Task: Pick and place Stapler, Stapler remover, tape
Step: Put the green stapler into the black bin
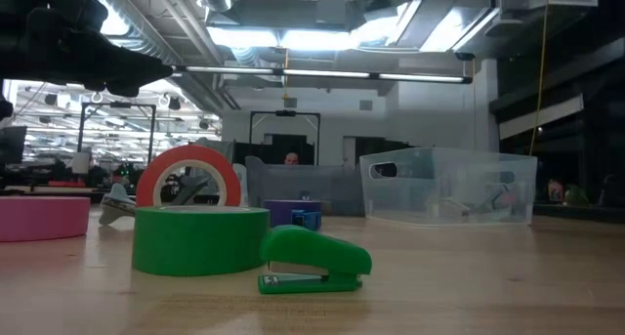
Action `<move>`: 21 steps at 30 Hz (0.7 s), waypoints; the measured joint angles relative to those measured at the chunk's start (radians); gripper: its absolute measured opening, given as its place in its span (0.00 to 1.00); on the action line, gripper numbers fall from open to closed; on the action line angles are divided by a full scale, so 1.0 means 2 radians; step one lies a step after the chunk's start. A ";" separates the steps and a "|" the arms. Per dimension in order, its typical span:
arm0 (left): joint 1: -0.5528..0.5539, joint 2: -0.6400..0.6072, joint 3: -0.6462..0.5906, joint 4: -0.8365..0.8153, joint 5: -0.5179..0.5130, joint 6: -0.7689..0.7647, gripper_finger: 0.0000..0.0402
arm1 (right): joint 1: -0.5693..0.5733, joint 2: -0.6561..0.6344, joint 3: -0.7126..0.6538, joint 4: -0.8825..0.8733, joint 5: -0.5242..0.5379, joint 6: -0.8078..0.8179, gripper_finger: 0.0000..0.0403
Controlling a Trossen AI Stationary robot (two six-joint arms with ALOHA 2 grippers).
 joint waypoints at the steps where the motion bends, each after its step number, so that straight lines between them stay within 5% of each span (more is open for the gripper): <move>1: 0.000 0.000 0.000 0.000 0.000 0.000 0.42 | 0.007 0.000 0.000 0.003 0.000 0.005 0.51; 11: 0.000 0.000 0.000 0.000 0.000 0.000 0.42 | 0.053 0.001 0.018 0.023 -0.075 0.026 0.48; 21: 0.000 0.000 0.000 0.000 0.000 0.000 0.42 | 0.076 0.005 0.027 0.090 -0.132 0.077 0.09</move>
